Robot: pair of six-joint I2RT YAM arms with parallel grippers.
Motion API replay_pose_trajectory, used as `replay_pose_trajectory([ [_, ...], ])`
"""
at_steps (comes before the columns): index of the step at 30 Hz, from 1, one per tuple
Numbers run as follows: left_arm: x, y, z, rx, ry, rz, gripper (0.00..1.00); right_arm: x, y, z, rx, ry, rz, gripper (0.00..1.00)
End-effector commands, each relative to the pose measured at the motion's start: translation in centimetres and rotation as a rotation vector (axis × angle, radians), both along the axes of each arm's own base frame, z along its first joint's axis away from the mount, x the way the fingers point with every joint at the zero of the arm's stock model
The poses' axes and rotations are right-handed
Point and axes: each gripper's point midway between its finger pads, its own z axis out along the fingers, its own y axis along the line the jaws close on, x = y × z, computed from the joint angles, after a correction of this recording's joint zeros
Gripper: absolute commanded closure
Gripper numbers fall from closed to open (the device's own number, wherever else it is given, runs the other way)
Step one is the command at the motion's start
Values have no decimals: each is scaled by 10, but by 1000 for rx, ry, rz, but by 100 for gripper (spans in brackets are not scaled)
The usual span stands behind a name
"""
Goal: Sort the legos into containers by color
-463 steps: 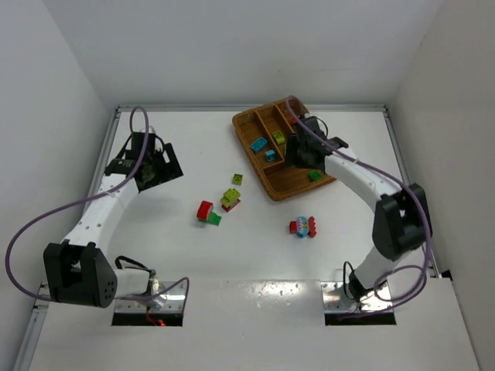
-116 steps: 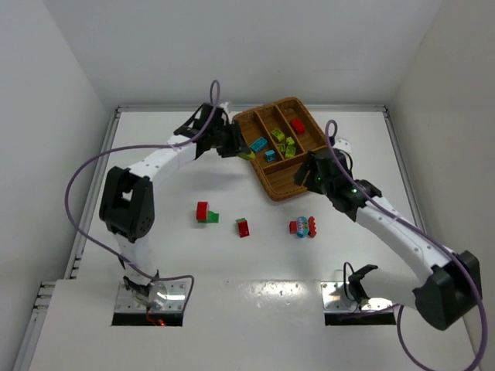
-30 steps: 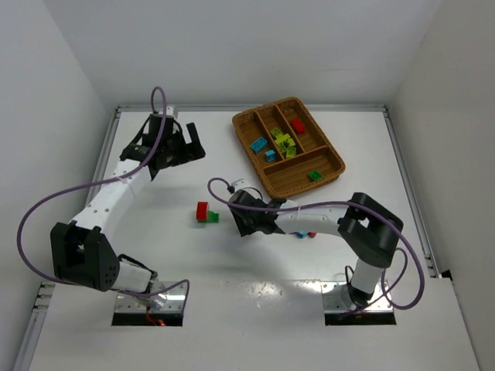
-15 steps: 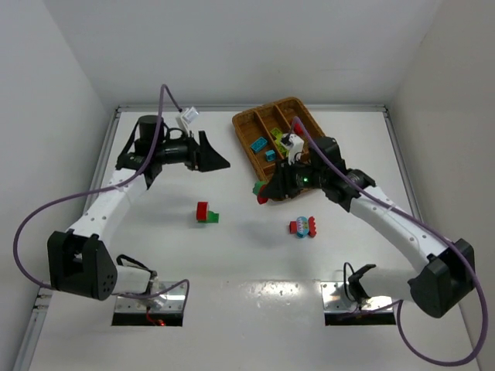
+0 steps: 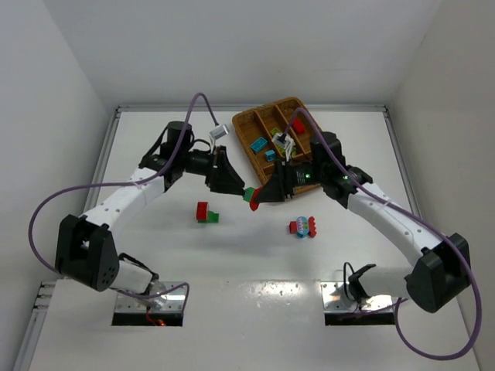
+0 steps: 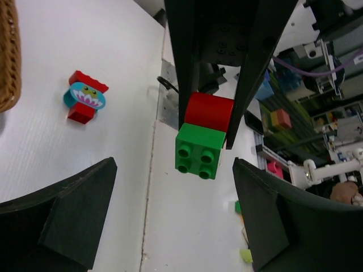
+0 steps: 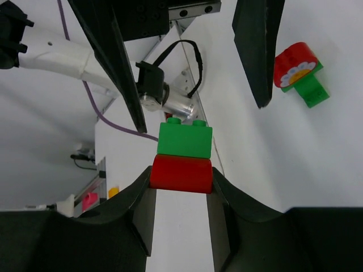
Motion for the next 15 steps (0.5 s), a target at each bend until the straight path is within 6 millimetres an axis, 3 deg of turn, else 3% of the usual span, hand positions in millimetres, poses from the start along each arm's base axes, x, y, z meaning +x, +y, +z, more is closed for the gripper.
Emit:
replay_pose_trajectory([
  [1,-15,-8,9,-51,-76,-106,12,-1,4,13,63,-39,52,72],
  [5,-19,-14,17,-67,-91,-144,26,3,7,14,71,-46,61,72],
  [14,-25,-19,13,-84,-58,-222,41,11,8,9,52,-37,29,72],
  [15,-25,-19,13,-84,-58,-222,48,11,8,9,52,-37,29,72],
])
